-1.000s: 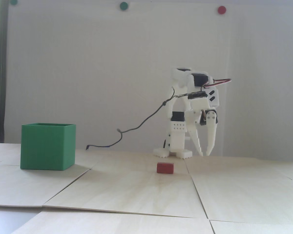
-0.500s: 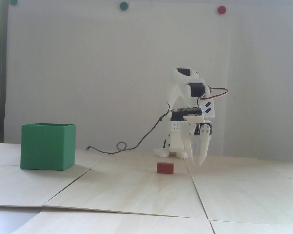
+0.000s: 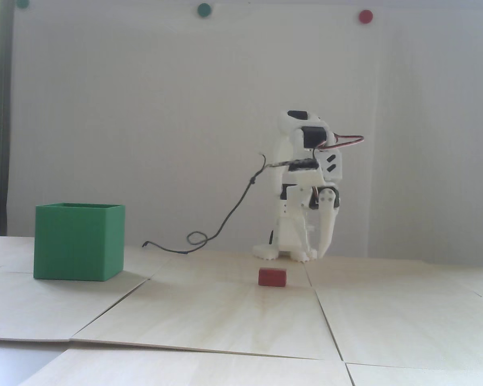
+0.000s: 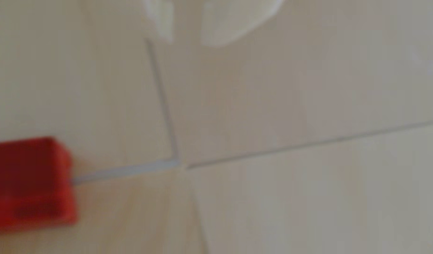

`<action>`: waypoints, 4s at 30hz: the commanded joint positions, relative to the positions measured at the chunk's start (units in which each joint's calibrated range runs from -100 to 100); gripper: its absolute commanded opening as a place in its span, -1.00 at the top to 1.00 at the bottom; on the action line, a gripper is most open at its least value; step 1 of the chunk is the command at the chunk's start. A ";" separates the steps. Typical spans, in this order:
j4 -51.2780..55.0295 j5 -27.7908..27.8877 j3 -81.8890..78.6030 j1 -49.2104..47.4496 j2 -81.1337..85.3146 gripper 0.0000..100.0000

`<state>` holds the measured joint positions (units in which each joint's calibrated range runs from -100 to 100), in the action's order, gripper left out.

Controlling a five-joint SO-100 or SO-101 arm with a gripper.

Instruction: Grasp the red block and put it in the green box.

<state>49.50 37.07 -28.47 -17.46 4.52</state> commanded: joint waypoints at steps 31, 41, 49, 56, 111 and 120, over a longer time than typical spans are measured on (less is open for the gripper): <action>-0.60 -4.74 25.98 5.84 -19.01 0.96; 5.05 -20.36 26.25 8.66 -18.54 0.96; 17.19 -25.09 26.25 8.66 -18.38 0.96; 21.92 -25.25 26.25 10.51 -13.80 0.95; 5.31 -21.29 10.99 11.79 -10.33 0.82; 5.90 -20.88 10.99 11.79 -9.62 0.96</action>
<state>55.82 15.80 -17.64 -5.77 -11.33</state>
